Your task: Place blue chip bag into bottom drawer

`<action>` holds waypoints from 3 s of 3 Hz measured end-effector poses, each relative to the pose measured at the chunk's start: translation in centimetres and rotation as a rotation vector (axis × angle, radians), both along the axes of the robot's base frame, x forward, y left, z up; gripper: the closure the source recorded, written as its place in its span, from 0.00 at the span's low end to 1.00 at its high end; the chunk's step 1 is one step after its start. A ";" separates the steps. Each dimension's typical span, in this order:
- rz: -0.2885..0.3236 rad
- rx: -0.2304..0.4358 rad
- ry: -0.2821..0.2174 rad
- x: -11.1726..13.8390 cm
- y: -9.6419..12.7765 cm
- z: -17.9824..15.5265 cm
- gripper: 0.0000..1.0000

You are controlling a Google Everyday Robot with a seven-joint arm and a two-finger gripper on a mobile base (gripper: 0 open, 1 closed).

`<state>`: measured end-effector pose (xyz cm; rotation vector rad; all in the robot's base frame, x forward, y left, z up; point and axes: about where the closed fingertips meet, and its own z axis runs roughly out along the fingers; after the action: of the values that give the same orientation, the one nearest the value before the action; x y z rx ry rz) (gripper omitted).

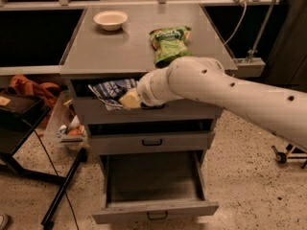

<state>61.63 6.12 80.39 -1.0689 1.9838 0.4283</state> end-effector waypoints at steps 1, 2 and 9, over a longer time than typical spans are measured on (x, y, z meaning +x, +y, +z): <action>0.014 -0.050 0.052 -2.2 -0.4 -5.7 1.00; 0.012 -0.183 0.156 -3.9 -1.7 -12.0 1.00; -0.107 0.039 0.344 -3.6 -14.2 -38.2 1.00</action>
Offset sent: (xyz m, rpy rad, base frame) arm -0.0582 -0.0218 -0.2149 -0.3509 0.4415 -0.0674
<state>58.07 -8.04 42.16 -0.9059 2.3109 0.6234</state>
